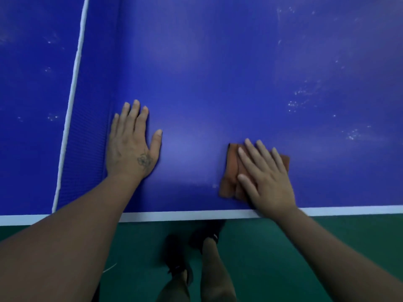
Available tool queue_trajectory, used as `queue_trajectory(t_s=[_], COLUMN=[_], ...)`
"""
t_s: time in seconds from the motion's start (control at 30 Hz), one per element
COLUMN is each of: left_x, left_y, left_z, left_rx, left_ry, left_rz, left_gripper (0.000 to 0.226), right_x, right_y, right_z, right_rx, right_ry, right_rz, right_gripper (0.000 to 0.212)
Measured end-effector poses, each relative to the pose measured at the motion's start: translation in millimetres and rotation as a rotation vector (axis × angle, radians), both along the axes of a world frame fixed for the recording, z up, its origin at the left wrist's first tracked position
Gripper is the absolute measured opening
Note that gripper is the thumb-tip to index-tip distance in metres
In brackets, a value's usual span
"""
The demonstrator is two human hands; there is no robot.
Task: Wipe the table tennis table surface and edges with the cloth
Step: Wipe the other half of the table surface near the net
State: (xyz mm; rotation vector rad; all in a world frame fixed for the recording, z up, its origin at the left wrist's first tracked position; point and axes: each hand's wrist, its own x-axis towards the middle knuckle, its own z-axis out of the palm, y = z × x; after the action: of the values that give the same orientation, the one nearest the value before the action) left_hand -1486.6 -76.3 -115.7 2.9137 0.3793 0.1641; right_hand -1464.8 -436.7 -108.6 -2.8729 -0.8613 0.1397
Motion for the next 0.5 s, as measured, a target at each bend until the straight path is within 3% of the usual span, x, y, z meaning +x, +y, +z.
queue_trajectory(t_s=[0.13, 0.27, 0.4, 0.5], left_x=[-0.6, -0.3, -0.4, -0.4], left_y=[-0.9, -0.2, -1.0, 0.0], left_z=[2.9, 2.9, 4.1, 4.0], left_rx=[-0.002, -0.008, -0.002, -0.007], left_ry=[0.013, 0.023, 0.033, 0.031], left_rz=[0.003, 0.005, 0.006, 0.004], left_gripper=[0.075, 0.075, 0.075, 0.074], right_x=[-61.4, -54.5, 15.0, 60.5], right_y=[-0.2, -1.4, 10.1, 33.4], right_z=[3.1, 7.7, 9.4, 7.1], right_rx=[0.018, 0.104, 0.207, 0.164], right_ry=[0.052, 0.103, 0.15, 0.134], right_rz=[-0.044, -0.087, -0.48, -0.63], right_gripper=[0.061, 0.061, 0.064, 0.062])
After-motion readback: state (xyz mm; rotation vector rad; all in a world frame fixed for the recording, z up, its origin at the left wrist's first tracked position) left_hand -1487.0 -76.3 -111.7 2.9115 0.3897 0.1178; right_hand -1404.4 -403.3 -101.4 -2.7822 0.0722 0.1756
